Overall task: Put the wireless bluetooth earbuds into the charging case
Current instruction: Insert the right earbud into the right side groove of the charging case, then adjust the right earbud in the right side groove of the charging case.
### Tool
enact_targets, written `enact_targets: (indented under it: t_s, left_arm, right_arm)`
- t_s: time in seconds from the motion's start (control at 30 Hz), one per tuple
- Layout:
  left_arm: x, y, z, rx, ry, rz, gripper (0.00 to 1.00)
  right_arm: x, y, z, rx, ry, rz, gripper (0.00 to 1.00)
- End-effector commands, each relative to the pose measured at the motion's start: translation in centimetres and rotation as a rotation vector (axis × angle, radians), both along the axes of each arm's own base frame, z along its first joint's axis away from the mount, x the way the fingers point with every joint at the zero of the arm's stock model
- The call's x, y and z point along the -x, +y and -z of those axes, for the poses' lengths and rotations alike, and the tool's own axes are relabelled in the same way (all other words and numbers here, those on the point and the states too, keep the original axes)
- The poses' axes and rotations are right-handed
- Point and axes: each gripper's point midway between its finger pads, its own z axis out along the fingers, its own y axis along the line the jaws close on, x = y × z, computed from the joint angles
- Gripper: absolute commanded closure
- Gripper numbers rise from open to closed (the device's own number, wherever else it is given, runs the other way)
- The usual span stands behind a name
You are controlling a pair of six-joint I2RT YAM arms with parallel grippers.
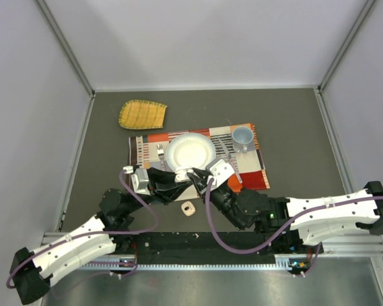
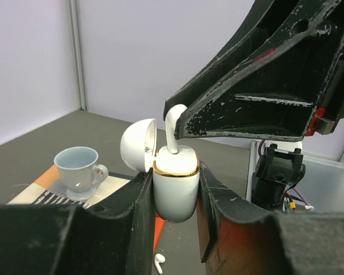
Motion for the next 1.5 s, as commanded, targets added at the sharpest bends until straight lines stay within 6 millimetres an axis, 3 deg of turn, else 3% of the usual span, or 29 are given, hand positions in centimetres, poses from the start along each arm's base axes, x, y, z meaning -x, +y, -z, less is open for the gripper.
enact_targets:
  t_s: [0.0,0.33,0.57,0.87,1.0,1.2,1.47]
  left_arm:
    - [0.1,1.4,-4.4,0.114,-0.069,-0.042,1.00]
    - [0.0,1.5,-4.4,0.117,-0.071,-0.055,1.00]
    - [0.0,1.4,-4.4,0.116,-0.076,-0.050,1.00]
    - [0.1,1.3,-4.5,0.117,-0.081,-0.043,1.00]
    - [0.0,1.3,-4.4,0.115,-0.079,-0.046,1.00]
    - [0.0,1.3,-4.3,0.112,-0.083,-0.049,1.00]
    - [-0.1,1.4,-4.2,0.113,-0.079,-0.056,1.00]
  right_arm:
    - [-0.1,-0.8,1.1,0.098,-0.040,0.017,1.00]
    - [0.4,-0.1,1.6,0.167,-0.067,-0.024,1.00]
    - [1.1,0.6,1.4,0.120,-0.009,-0.066,1.00]
    - [1.2,0.7,0.2,0.067,0.056,-0.053,0.79]
    - [1.4,0.5,-0.6,0.022,0.082,-0.069,0.58]
    - [1.8,0.0,-1.8,-0.049,0.105,-0.099,0.38]
    - [0.9,-4.1,-5.8,-0.267,0.096,-0.061,0.25]
